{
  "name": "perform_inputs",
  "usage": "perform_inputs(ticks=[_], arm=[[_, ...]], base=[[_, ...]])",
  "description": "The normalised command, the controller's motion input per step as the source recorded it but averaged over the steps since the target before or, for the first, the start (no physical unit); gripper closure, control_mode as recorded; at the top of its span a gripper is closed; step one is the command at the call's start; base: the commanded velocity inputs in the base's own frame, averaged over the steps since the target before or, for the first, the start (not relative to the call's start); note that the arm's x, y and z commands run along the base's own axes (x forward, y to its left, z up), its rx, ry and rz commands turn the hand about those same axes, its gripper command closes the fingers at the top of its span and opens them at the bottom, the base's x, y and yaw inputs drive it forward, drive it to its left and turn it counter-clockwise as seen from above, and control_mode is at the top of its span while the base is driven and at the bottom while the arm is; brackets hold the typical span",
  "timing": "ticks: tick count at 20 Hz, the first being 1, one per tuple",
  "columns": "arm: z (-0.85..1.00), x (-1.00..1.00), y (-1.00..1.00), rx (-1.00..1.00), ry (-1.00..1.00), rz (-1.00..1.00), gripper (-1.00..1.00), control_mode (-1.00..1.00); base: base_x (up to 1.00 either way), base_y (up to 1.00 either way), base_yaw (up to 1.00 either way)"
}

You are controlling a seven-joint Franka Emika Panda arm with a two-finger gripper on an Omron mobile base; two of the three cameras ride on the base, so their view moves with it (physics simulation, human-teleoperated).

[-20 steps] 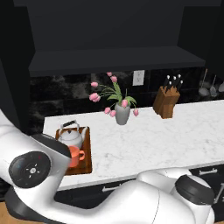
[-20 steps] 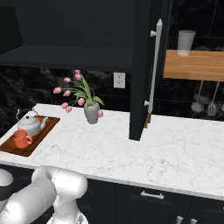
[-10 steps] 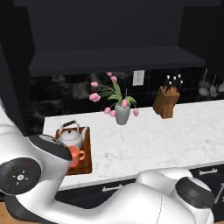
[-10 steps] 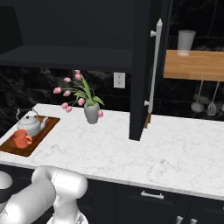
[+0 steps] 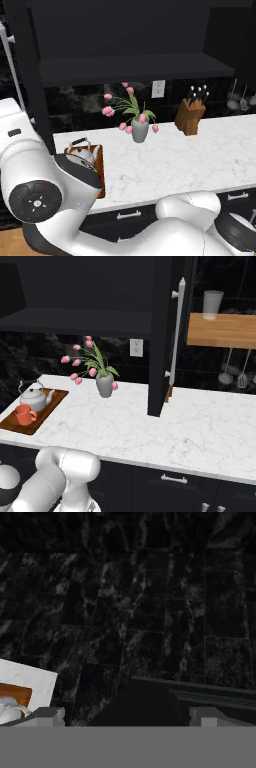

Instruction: Pick the kettle from the counter and place it on the tray. Then pick the mug from the cabinet and place it on the tray. Then close the cabinet doors.

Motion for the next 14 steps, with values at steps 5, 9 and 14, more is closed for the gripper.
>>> perform_inputs(ticks=[5, 9, 14], arm=[[0.0, 0.05, -0.76, 0.0, 0.0, -0.14, -1.0, -1.0], [0.0, 0.22, -0.76, 0.0, 0.0, -0.17, -1.0, -1.0], [0.1, 0.54, -0.66, 0.0, 0.0, -0.15, -1.0, -1.0]], base=[[0.0, 0.0, 0.0], [0.0, 0.0, 0.0], [0.0, 0.0, 0.0]])
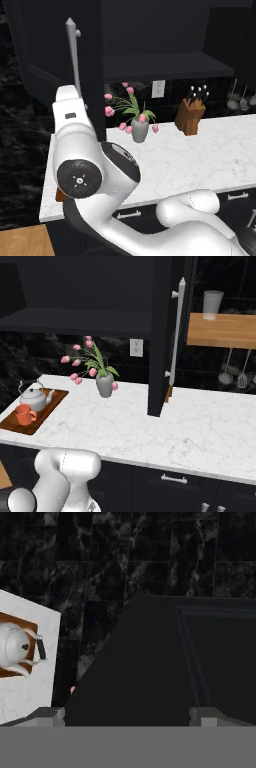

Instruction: Pick the kettle from the counter and place it on the tray. Then pick the mug from the cabinet and place it on the tray. Then close the cabinet doors.

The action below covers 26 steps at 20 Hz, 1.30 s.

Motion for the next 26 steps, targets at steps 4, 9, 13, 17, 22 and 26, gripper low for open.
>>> perform_inputs(ticks=[4, 9, 13, 17, 22, 26], arm=[[0.2, 0.64, -0.62, 0.0, 0.0, -0.1, -1.0, -1.0], [0.16, 0.65, -0.64, 0.0, 0.0, -0.12, -1.0, -1.0], [0.04, 0.73, -0.58, 0.0, 0.02, -0.12, -1.0, -1.0], [0.0, 0.86, -0.42, 0.0, 0.1, -0.08, -1.0, -1.0], [0.0, 0.93, -0.38, 0.0, 0.14, -0.04, -1.0, -1.0], [0.0, 1.0, -0.35, 0.0, 0.13, 0.0, -1.0, -1.0]], base=[[0.0, 0.0, 0.0], [0.0, 0.0, 0.0], [0.0, 0.0, 0.0], [0.0, 0.0, 0.0], [0.0, 0.0, 0.0], [0.0, 0.0, 0.0]])
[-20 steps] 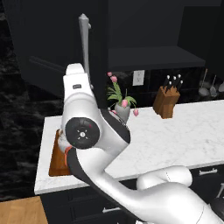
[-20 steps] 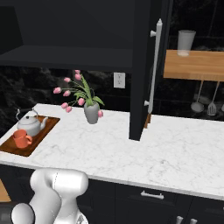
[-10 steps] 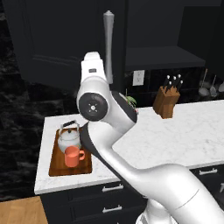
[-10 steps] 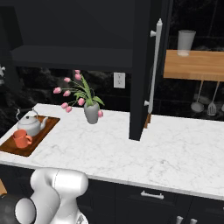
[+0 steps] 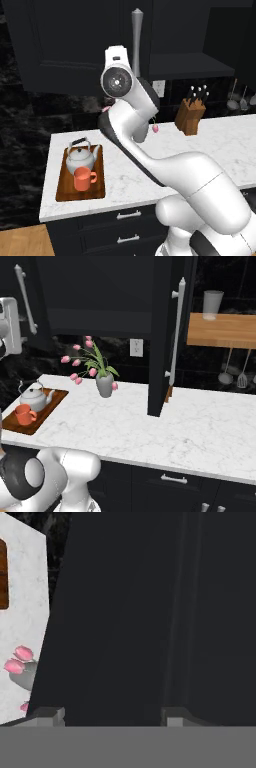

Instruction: Pick the kettle from the counter and place it on the tray. Then pick the mug from the cabinet and place it on the tray. Then close the cabinet doors.

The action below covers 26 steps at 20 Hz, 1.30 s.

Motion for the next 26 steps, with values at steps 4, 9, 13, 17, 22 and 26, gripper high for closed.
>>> perform_inputs(ticks=[4, 9, 13, 17, 22, 26], arm=[[0.0, 0.96, -0.24, 0.0, 0.09, 0.0, -1.0, -1.0], [0.0, 0.81, -0.04, 0.0, 0.03, 0.04, -1.0, -1.0], [-0.05, 0.56, 0.0, 0.0, 0.0, 0.07, -1.0, -1.0], [-0.09, 0.55, 0.0, 0.0, 0.0, 0.03, -1.0, -1.0], [-0.09, 0.42, 0.0, 0.0, 0.0, 0.02, -1.0, -1.0], [-0.1, 0.08, 0.02, -0.02, 0.0, 0.02, -1.0, -1.0]], base=[[0.0, 0.0, 0.0], [0.0, 0.0, 0.0], [0.0, 0.0, 0.0], [0.0, 0.0, 0.0], [0.0, 0.0, 0.0], [0.0, 0.0, 0.0]])
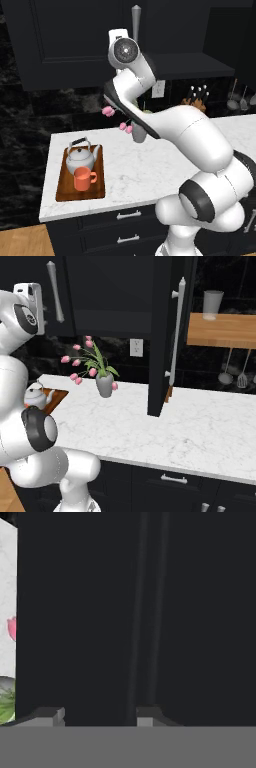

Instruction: Pick the kettle from the counter and place it on the tray. Then pick the mug from the cabinet and place it on the tray. Then close the cabinet doors.

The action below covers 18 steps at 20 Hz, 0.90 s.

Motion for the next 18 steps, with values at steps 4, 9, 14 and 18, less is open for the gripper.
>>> perform_inputs(ticks=[4, 9, 14, 18], arm=[[-0.06, -0.85, -0.02, 0.0, 0.0, 0.01, -1.0, -1.0], [-0.03, -0.98, -0.02, 0.0, 0.0, 0.01, -1.0, -1.0], [-0.02, -0.88, 0.05, -0.02, 0.05, 0.04, -1.0, -1.0], [-0.03, -0.74, 0.1, -0.03, 0.21, 0.0, -1.0, -1.0]], base=[[0.0, 0.0, 0.0], [0.0, 0.0, 0.0], [0.0, 0.0, 0.0], [0.0, 0.0, 0.0]])
